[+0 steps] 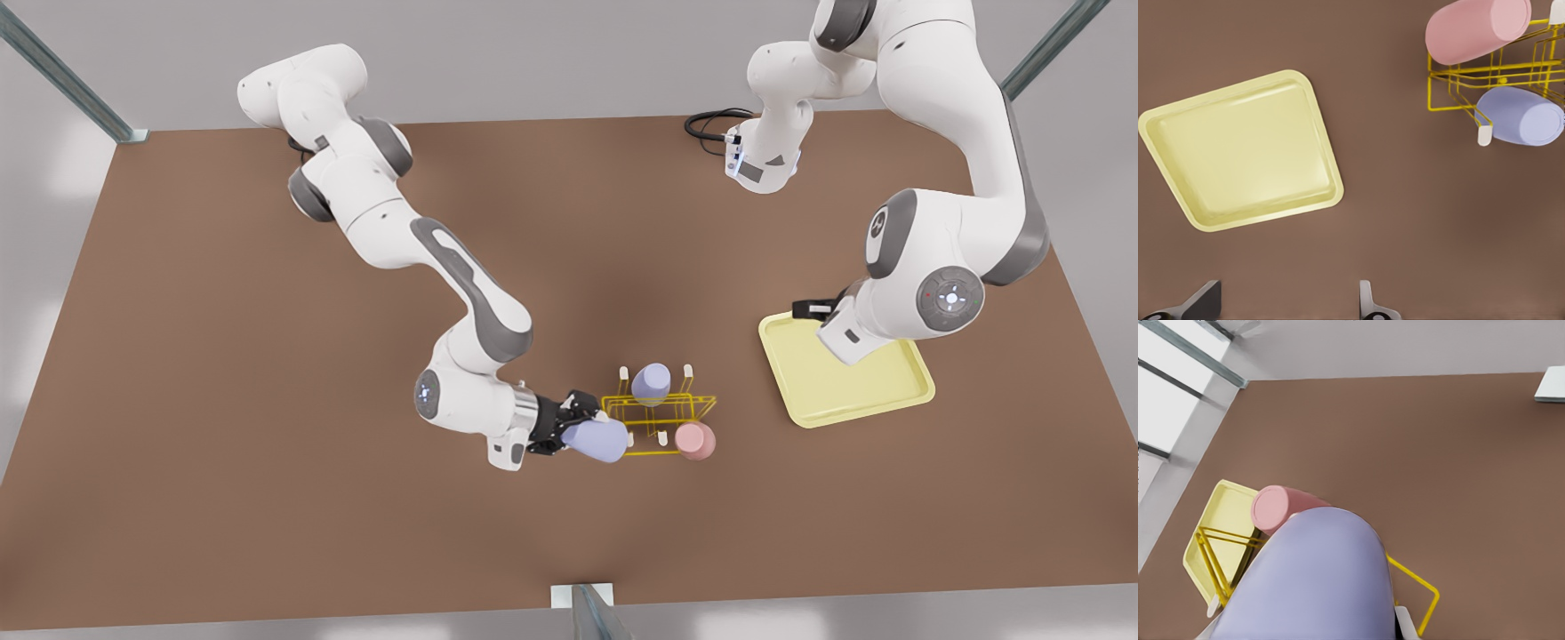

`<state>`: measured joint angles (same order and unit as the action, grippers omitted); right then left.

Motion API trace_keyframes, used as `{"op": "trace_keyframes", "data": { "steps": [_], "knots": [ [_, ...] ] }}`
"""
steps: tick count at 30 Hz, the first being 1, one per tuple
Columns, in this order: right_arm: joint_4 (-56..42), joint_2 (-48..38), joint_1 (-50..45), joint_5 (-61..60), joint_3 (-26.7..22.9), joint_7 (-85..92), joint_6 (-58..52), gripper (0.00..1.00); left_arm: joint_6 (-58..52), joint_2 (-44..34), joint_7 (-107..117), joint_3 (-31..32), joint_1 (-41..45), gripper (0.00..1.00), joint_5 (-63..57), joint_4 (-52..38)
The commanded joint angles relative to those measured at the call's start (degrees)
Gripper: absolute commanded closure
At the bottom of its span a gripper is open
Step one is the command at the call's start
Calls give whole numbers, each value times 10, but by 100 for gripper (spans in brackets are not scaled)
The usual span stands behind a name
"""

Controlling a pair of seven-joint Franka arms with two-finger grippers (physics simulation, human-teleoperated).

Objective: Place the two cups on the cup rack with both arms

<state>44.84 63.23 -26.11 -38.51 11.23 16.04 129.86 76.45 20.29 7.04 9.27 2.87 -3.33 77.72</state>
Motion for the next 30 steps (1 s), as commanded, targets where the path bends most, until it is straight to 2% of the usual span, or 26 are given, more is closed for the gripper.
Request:
{"op": "trace_keyframes", "data": {
  "steps": [1,23,24,25,30],
  "knots": [
    [-3,3,0,1,3,-33,23,17,-10,-1,-32,0,1,0,3,0],
    [-15,29,-11,2,15,-28,40,17,-12,0,-14,8,-1,0,8,-4],
    [-14,28,-11,1,15,-28,40,3,-12,0,-14,8,-2,0,8,-4],
    [-14,28,-12,1,15,-28,40,0,-12,0,-14,8,-2,0,8,-4],
    [-16,26,-10,0,24,-26,39,0,-12,0,-13,8,-3,0,7,-4]
  ]
}}
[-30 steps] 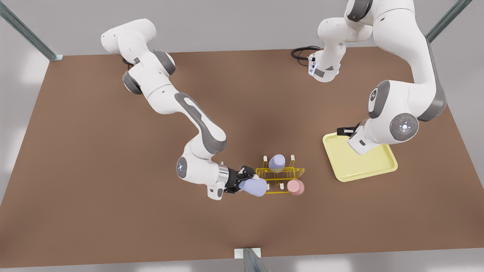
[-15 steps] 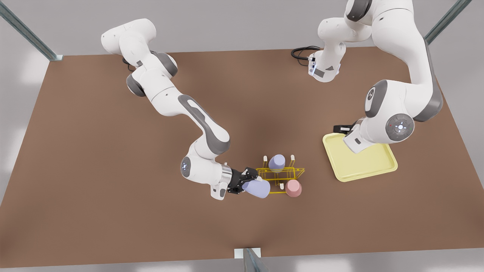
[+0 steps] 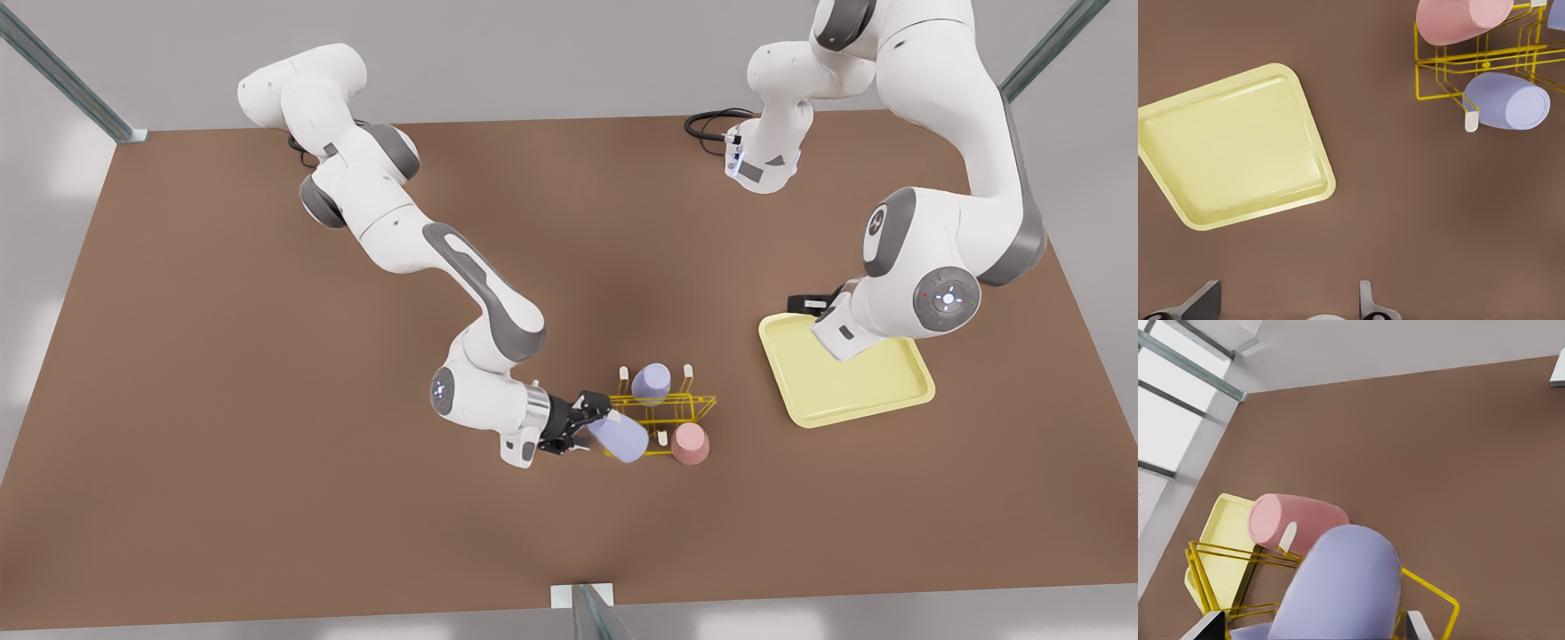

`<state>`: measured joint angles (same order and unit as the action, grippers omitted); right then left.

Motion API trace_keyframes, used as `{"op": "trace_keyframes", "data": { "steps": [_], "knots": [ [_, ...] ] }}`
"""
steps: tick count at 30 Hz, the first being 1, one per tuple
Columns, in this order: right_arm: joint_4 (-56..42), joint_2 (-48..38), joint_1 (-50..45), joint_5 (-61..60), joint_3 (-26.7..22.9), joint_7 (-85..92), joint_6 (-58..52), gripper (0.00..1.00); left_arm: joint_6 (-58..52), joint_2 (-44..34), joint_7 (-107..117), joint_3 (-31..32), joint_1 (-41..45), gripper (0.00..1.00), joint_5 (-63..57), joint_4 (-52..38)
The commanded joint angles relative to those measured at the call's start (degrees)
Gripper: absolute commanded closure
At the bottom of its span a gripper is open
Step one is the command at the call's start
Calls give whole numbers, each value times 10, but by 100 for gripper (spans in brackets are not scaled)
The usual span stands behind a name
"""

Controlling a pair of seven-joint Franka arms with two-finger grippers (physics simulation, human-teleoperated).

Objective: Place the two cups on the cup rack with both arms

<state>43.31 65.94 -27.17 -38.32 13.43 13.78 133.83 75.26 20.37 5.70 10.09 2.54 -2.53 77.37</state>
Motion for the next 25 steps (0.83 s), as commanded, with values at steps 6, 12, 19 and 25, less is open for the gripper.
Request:
{"op": "trace_keyframes", "data": {
  "steps": [6,12,19,25],
  "knots": [
    [-1,-12,26,-6,40,-3,-9,0,0,-1,0,0,4,0,-1,-1],
    [93,-220,84,318,-80,-139,-478,0,-44,-2,-8,1,2,0,1,-9],
    [291,-577,178,446,-104,-72,-622,0,-49,4,-83,1,-23,0,24,-9],
    [458,-654,203,446,-103,-85,-529,0,-45,5,-78,3,-18,0,19,-9]
  ]
}}
